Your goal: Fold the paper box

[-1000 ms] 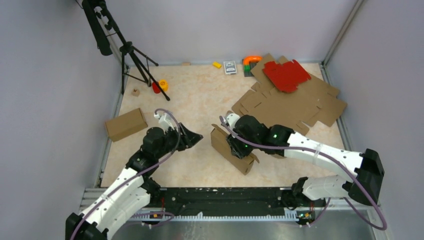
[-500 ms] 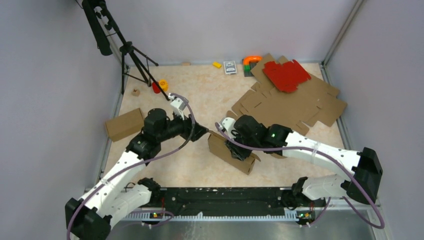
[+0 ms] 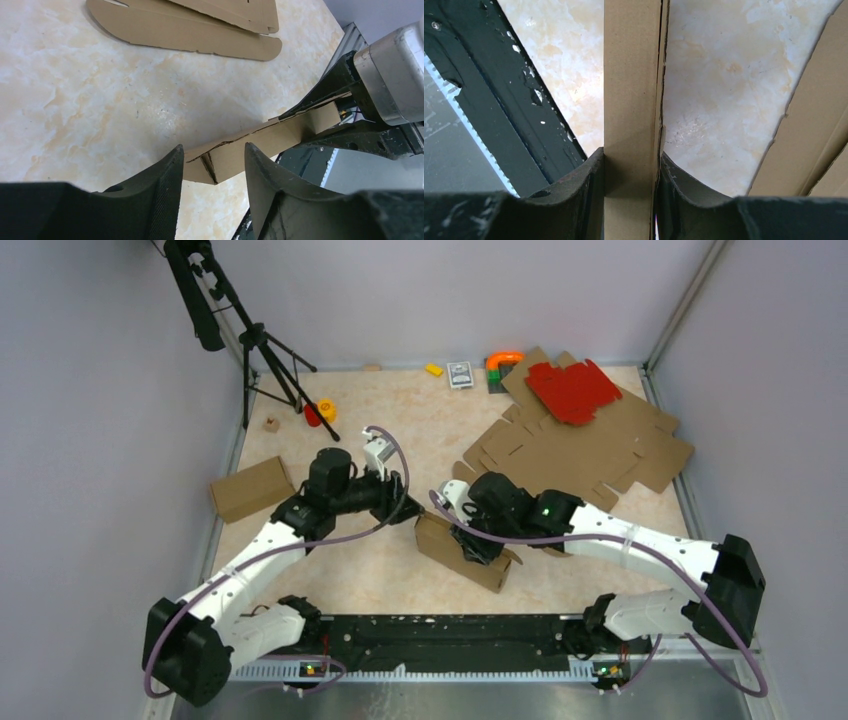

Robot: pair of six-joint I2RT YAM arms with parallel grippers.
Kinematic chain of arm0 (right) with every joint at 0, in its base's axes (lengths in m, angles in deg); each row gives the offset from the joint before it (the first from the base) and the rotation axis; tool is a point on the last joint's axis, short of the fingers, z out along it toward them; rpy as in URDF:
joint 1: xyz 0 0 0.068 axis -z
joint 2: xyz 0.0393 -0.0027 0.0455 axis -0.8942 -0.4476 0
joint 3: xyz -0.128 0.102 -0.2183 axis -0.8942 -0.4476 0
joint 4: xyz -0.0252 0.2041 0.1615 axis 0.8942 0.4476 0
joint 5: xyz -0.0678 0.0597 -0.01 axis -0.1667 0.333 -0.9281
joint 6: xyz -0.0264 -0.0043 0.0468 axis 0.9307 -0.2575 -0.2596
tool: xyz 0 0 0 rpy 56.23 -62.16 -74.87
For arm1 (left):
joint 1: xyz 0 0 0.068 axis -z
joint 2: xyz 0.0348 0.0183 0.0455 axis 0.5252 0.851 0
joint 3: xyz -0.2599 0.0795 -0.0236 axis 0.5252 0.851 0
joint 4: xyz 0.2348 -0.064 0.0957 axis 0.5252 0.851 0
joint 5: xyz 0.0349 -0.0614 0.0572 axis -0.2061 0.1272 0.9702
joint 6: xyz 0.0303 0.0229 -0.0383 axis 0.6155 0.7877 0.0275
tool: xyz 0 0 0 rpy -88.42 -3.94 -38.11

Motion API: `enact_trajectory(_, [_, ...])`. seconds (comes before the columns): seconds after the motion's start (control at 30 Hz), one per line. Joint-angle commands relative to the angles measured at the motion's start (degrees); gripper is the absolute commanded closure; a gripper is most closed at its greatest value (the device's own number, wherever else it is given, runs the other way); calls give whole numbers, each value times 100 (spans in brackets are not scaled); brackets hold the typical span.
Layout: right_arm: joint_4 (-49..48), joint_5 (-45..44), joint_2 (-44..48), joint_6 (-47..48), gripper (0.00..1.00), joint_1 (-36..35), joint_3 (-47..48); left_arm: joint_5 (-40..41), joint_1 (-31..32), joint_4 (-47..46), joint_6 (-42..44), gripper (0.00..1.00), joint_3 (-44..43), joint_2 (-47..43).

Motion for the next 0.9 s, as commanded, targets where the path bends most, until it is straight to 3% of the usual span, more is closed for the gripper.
enact_trajectory(0.0, [-254, 130, 12, -1, 68, 81, -3, -229, -15, 35, 31, 55, -325, 126])
enact_trajectory(0.4, [-287, 195, -72, -25, 68, 146, 14, -185, 19, 254, -67, 67, -312, 186])
enact_trajectory(0.63, [-346, 192, -95, -53, 68, 157, -4, -206, 63, 266, -373, 92, -335, 257])
enact_trajectory(0.87, [-355, 166, -176, -224, 68, 156, 28, 146, 220, 247, -485, 100, -279, 250])
